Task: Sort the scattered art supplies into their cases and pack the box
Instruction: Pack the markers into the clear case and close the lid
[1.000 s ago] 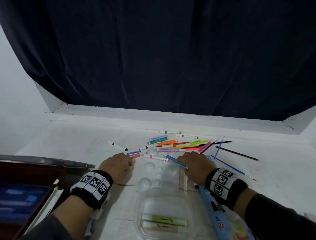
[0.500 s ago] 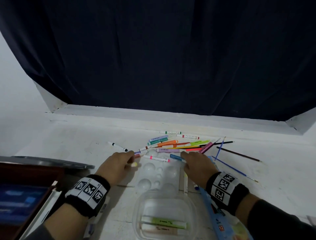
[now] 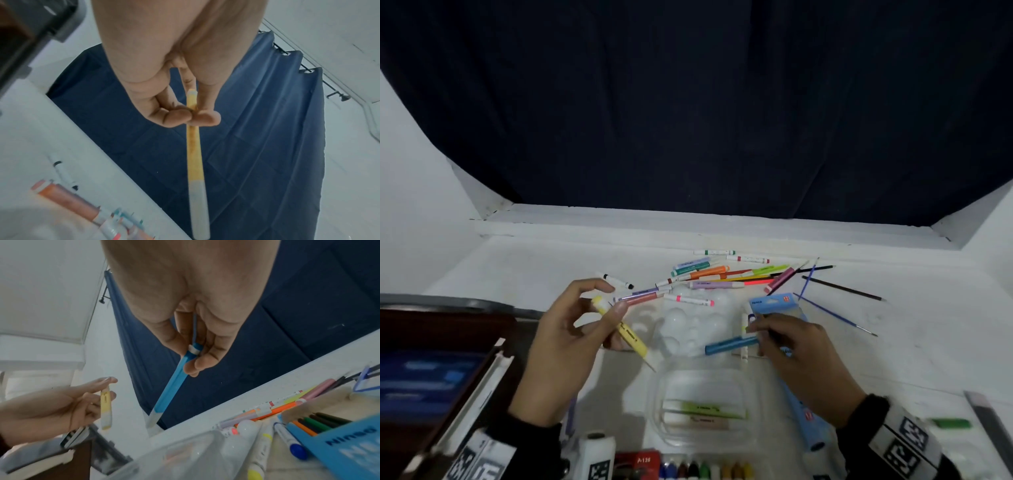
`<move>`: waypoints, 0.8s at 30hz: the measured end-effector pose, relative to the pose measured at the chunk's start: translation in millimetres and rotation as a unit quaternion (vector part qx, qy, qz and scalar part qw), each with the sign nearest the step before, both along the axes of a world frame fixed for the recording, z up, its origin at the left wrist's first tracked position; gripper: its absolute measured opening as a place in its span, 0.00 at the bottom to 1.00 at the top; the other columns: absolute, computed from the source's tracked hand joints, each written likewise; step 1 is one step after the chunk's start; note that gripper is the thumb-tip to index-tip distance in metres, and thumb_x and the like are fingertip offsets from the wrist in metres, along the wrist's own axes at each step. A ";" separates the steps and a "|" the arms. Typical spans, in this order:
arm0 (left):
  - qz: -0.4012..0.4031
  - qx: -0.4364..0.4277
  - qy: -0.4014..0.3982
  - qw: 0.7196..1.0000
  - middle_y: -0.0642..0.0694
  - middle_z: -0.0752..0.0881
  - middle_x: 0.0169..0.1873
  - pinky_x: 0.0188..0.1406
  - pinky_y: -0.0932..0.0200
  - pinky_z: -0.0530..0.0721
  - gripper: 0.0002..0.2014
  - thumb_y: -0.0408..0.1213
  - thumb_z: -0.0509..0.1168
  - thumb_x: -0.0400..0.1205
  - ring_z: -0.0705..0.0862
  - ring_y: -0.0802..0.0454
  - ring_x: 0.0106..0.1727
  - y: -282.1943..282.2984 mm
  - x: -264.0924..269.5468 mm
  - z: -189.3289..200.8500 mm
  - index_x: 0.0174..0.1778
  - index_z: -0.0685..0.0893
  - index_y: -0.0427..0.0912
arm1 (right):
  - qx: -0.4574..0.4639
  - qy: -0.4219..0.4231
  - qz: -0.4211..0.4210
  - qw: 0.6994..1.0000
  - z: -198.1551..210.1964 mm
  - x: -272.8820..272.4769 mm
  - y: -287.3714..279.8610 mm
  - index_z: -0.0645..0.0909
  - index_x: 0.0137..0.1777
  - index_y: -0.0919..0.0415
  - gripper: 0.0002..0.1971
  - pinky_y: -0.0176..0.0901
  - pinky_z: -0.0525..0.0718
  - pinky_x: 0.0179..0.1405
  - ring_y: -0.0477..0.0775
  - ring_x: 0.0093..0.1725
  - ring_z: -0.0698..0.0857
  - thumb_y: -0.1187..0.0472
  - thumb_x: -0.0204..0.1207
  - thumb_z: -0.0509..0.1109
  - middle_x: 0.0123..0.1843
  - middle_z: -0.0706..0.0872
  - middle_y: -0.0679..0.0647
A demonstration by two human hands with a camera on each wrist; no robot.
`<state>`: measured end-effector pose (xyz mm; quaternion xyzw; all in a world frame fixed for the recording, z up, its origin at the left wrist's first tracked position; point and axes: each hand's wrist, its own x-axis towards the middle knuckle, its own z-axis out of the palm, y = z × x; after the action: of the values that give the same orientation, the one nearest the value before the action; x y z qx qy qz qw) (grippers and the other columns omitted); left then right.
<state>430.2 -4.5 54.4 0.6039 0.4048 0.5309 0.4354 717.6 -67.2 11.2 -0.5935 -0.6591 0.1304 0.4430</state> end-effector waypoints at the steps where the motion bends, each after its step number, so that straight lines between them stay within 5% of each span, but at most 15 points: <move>1: -0.001 -0.006 0.002 1.000 0.27 0.79 0.34 0.31 0.60 0.84 0.07 0.28 0.71 0.79 0.83 0.42 0.26 -3.9 0.4 -5.2 0.49 0.82 0.33 | 0.002 -0.015 0.017 1.000 -3.8 -2.0 -6.0 0.89 0.46 0.53 0.08 0.35 0.84 0.39 0.41 0.37 0.87 0.63 0.76 0.68 0.39 0.88 0.39; 5: 0.004 -0.036 0.038 0.999 0.41 0.89 0.29 0.35 0.60 0.85 0.09 0.35 0.75 0.73 0.91 0.39 0.32 -15.3 7.1 -28.9 0.41 0.84 0.33 | -0.028 -0.065 0.075 0.995 -18.6 -8.8 -21.7 0.89 0.48 0.56 0.09 0.28 0.82 0.42 0.39 0.40 0.85 0.63 0.77 0.66 0.43 0.84 0.37; 8: -0.012 -0.062 0.073 0.995 0.41 0.92 0.30 0.39 0.59 0.87 0.06 0.37 0.76 0.73 0.93 0.41 0.37 -22.9 14.8 -41.4 0.39 0.87 0.40 | -0.044 -0.091 0.086 0.991 -26.5 -11.3 -25.0 0.88 0.50 0.56 0.10 0.23 0.78 0.44 0.36 0.41 0.84 0.62 0.78 0.65 0.44 0.81 0.35; 11: -0.050 -0.077 0.124 0.988 0.43 0.93 0.34 0.51 0.51 0.89 0.05 0.37 0.79 0.73 0.94 0.46 0.42 -21.8 16.8 -49.6 0.41 0.89 0.50 | -0.055 -0.114 0.090 0.988 -29.5 -11.6 -24.4 0.88 0.52 0.56 0.11 0.26 0.78 0.47 0.37 0.43 0.82 0.62 0.79 0.64 0.44 0.81 0.37; 15: -0.102 -0.099 0.215 0.966 0.50 0.94 0.40 0.61 0.42 0.87 0.09 0.32 0.77 0.78 0.93 0.52 0.47 -16.0 19.3 -49.4 0.50 0.90 0.50 | -0.062 -0.142 0.082 0.985 -28.1 -10.0 -23.0 0.88 0.54 0.56 0.11 0.37 0.84 0.52 0.42 0.49 0.85 0.61 0.81 0.63 0.49 0.88 0.45; 21: -0.126 -0.076 0.325 0.934 0.52 0.94 0.39 0.56 0.54 0.89 0.08 0.31 0.73 0.82 0.92 0.62 0.43 -3.1 22.2 -43.7 0.54 0.89 0.45 | -0.069 -0.158 0.068 0.983 -25.1 -8.2 -19.2 0.88 0.56 0.54 0.09 0.37 0.84 0.55 0.41 0.49 0.85 0.60 0.82 0.67 0.50 0.89 0.44; 24: -0.137 -0.032 0.390 0.910 0.58 0.93 0.34 0.46 0.71 0.84 0.08 0.34 0.73 0.81 0.90 0.67 0.38 4.9 22.4 -40.9 0.55 0.90 0.47 | -0.070 -0.148 0.065 0.984 -26.4 -7.6 -18.1 0.88 0.55 0.53 0.08 0.34 0.83 0.54 0.39 0.48 0.85 0.60 0.81 0.69 0.49 0.89 0.42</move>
<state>452.6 0.4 13.5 0.7981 0.4727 0.1748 0.3303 710.0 -85.3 -15.2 -0.5913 -0.7442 0.1154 0.2885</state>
